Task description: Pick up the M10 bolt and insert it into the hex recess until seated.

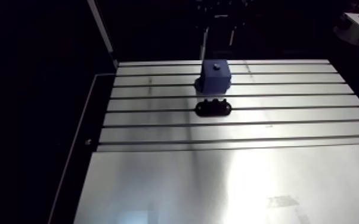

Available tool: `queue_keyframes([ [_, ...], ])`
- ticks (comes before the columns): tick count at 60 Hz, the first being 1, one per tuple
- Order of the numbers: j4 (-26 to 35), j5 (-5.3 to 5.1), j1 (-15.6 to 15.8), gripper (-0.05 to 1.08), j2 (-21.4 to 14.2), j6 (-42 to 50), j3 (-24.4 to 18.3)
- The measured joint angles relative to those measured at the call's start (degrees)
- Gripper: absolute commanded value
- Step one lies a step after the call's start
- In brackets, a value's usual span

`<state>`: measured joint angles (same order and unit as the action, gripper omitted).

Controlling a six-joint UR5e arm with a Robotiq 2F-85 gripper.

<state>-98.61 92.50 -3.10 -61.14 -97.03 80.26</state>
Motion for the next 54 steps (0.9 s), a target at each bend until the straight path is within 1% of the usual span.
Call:
queue_keyframes([
  [17,0.2,0.17,-0.4,1.03,0.3,0.0,0.4],
  [37,-0.2,0.04,-0.7,1.03,0.3,-0.6,1.4],
  [54,-3.4,-0.02,-0.7,1.03,0.1,-1.5,3.1],
])
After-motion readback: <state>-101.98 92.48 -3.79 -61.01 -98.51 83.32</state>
